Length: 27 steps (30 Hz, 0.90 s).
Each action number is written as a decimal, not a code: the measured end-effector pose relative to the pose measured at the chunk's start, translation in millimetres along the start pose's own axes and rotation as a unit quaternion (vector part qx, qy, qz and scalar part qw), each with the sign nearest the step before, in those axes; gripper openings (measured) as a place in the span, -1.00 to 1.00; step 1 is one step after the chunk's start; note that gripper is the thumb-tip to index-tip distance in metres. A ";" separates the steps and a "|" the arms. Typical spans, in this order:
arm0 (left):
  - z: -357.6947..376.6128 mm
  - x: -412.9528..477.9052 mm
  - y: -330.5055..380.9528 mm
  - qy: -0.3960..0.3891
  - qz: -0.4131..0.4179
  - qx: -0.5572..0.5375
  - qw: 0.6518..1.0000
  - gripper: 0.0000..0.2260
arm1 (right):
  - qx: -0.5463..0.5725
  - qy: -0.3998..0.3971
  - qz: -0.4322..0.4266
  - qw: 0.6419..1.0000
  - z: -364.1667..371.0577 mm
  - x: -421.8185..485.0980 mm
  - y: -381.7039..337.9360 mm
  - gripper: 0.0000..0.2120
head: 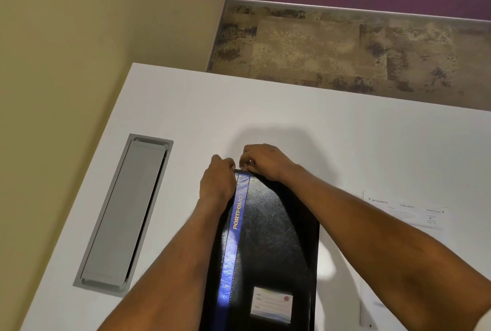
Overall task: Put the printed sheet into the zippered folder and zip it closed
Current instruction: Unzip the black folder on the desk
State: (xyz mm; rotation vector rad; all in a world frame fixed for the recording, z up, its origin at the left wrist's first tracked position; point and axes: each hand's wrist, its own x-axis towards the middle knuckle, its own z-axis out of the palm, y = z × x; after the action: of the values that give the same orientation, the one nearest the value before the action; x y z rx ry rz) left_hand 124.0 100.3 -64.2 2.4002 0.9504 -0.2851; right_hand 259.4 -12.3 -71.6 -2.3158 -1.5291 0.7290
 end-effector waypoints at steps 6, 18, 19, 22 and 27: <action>-5.0 14.4 -1.7 -0.007 -0.185 -0.085 0.979 -0.69 | -0.011 0.011 -0.015 1.000 -0.3 6.5 -5.9 -0.88; -4.3 27.3 8.6 0.000 -0.301 -0.243 0.922 -0.82 | -0.028 0.045 -0.036 0.998 12.3 -3.8 -5.9 -0.89; -4.7 28.9 8.7 -0.003 -0.301 -0.244 0.922 -0.83 | -0.037 0.043 -0.043 0.997 11.8 -3.9 -5.0 -0.89; -6.0 32.7 12.6 -0.010 -0.318 -0.279 0.906 -0.89 | -0.053 0.040 -0.068 0.995 10.9 -6.0 -0.9 -0.89; -3.7 35.3 18.2 -0.012 -0.326 -0.297 0.897 -0.95 | -0.089 0.041 -0.094 0.991 14.1 -11.0 4.2 -0.88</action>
State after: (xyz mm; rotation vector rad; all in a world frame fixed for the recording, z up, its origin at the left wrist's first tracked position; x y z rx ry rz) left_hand 162.2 111.4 -67.1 1.4734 1.5521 -0.2154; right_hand 251.5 -24.7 -82.5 -2.2510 -1.8089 0.4622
